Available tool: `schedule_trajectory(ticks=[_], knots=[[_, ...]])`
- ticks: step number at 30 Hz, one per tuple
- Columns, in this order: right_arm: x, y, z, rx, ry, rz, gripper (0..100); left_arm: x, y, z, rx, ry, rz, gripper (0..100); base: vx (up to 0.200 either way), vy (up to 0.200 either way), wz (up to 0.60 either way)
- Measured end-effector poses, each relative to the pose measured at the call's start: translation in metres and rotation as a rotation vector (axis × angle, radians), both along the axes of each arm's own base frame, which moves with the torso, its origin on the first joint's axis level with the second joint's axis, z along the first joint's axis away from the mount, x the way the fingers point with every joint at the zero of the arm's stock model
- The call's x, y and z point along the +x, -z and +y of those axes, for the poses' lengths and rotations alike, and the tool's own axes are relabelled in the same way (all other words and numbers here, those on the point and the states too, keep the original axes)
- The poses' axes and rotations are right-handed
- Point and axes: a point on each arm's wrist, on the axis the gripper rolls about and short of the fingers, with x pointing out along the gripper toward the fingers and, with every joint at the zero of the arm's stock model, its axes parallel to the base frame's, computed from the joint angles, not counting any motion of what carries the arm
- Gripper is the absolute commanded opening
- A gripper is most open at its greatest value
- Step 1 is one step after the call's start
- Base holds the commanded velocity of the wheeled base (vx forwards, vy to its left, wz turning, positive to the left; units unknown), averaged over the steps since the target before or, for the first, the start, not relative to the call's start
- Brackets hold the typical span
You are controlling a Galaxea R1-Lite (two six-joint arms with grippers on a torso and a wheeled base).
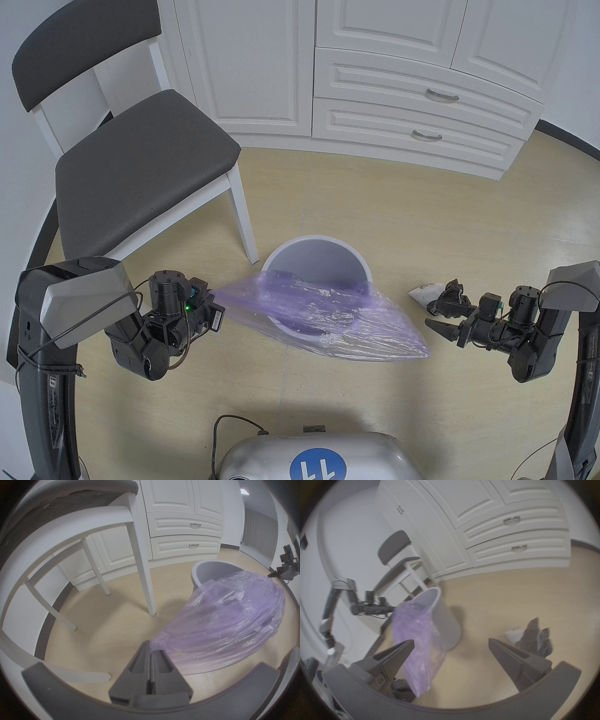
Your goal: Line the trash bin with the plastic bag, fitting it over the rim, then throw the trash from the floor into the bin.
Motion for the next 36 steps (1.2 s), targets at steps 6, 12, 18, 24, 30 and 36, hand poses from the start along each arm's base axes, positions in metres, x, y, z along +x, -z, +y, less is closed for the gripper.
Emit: schedule_trajectory(ticks=[6,12,18,24,30,36], knots=[[0.005,-0.024,0.026,-0.128,0.266,-0.110,100,-0.003,-0.010,-0.002,-0.029,0.004,-0.016,0,0.000,0.000,0.00],[0.007,-0.056,0.071,-0.291,0.411,-0.285,100,-0.005,-0.019,-0.003,-0.060,0.015,-0.038,0,0.000,0.000,0.00],[0.010,-0.082,0.105,-0.459,0.364,-0.306,100,-0.006,-0.024,-0.002,-0.080,0.020,-0.047,100,0.000,0.000,0.00],[0.009,-0.115,0.132,-0.639,0.278,-0.258,100,-0.004,-0.028,0.000,-0.117,0.029,-0.049,100,0.000,0.000,0.00],[-0.010,-0.158,0.165,-0.916,0.140,-0.286,100,-0.003,-0.030,0.002,-0.156,0.050,-0.047,100,0.000,0.000,0.00],[-0.050,-0.200,0.224,-1.089,0.079,-0.414,100,-0.002,-0.031,0.005,-0.183,0.070,-0.042,100,0.000,0.000,0.00]])
